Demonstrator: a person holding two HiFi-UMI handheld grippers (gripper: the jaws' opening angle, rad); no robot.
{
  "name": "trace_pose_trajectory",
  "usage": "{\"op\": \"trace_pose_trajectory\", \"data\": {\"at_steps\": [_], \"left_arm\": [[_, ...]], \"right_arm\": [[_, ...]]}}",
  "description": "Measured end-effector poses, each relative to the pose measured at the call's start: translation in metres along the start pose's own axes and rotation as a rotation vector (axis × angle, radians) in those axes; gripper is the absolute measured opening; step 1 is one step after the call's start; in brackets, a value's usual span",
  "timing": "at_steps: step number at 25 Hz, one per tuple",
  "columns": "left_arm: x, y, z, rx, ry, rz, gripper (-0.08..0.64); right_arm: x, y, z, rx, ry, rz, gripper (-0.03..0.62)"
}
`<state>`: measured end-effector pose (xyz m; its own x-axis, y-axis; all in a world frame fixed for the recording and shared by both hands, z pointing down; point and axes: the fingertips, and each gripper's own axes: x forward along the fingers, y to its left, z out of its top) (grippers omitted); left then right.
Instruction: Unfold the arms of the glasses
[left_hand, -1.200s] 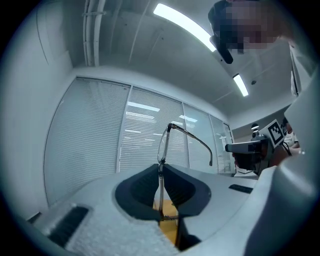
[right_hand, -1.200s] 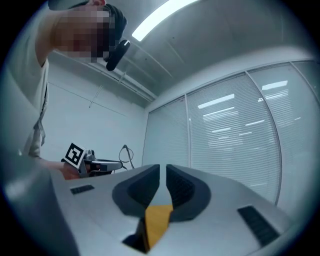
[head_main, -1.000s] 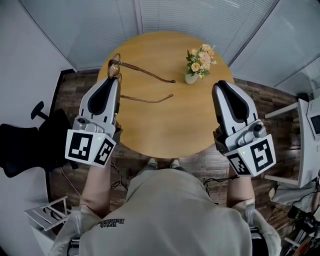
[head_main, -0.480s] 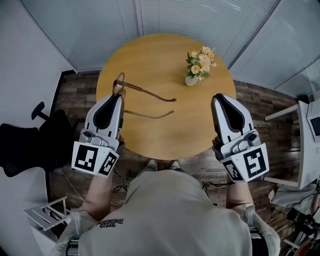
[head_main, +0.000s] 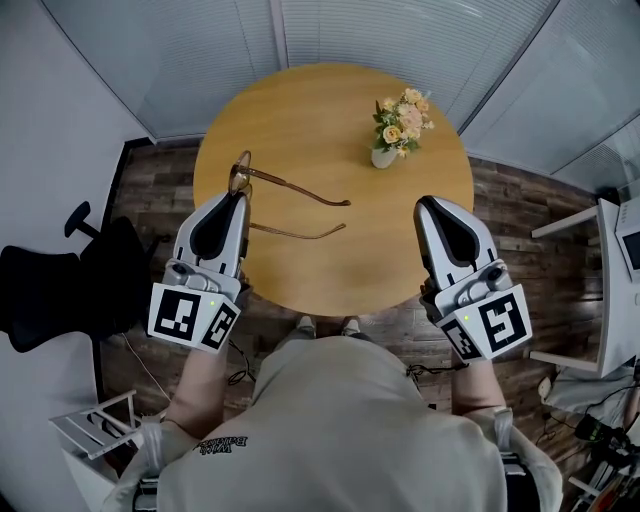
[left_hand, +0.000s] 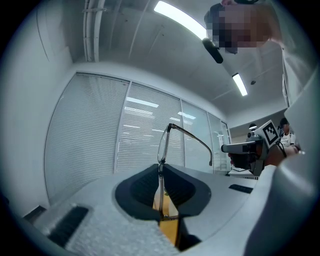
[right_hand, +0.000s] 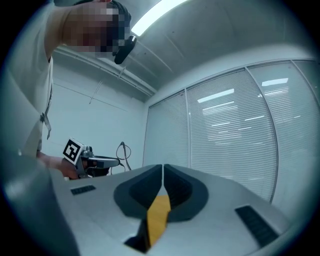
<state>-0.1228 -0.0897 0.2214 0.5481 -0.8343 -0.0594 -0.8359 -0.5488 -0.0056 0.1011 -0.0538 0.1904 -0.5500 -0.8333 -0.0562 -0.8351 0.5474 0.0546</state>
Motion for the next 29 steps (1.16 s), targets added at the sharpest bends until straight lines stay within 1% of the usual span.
{"op": "trace_pose_trajectory", "data": {"at_steps": [8, 21, 26, 29], "left_arm": [[0.001, -0.004, 0.000, -0.005, 0.004, -0.008, 0.041], [0.001, -0.009, -0.006, -0.004, 0.026, -0.019, 0.041], [0.002, -0.007, -0.010, -0.029, 0.033, -0.021, 0.041], [-0.001, -0.006, -0.010, -0.030, 0.033, -0.022, 0.041]], "right_arm": [[0.002, 0.002, -0.006, -0.009, 0.027, 0.017, 0.034], [0.003, 0.004, -0.010, -0.013, 0.045, 0.035, 0.034], [0.005, 0.005, -0.012, -0.009, 0.046, 0.039, 0.034], [0.005, 0.009, -0.012, -0.003, 0.044, 0.046, 0.034]]}}
